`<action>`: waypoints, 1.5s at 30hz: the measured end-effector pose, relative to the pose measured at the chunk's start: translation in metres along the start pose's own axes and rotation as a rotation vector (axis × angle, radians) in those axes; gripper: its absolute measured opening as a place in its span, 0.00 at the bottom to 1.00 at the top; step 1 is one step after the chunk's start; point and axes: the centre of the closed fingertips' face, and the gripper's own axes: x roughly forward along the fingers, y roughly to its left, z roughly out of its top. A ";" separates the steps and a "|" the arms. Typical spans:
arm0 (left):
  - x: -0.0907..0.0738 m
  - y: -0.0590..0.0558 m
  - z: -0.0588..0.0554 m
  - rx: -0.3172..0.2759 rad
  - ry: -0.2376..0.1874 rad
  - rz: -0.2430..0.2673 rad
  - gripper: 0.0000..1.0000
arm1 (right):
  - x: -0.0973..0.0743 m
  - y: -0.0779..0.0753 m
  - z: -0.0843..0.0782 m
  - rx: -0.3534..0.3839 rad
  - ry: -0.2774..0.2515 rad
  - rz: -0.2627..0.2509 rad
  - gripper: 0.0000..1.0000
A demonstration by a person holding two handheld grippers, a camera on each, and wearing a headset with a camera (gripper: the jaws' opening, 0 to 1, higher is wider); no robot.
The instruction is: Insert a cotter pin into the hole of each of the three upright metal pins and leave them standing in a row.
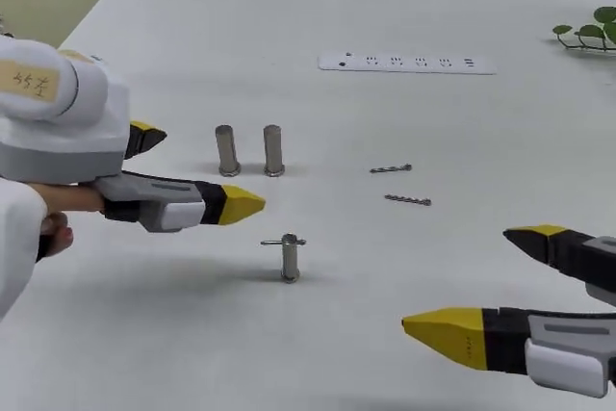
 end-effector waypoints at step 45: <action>0.066 0.041 0.004 -0.088 0.014 0.082 0.11 | -0.028 -0.036 -0.009 0.034 0.012 -0.107 0.87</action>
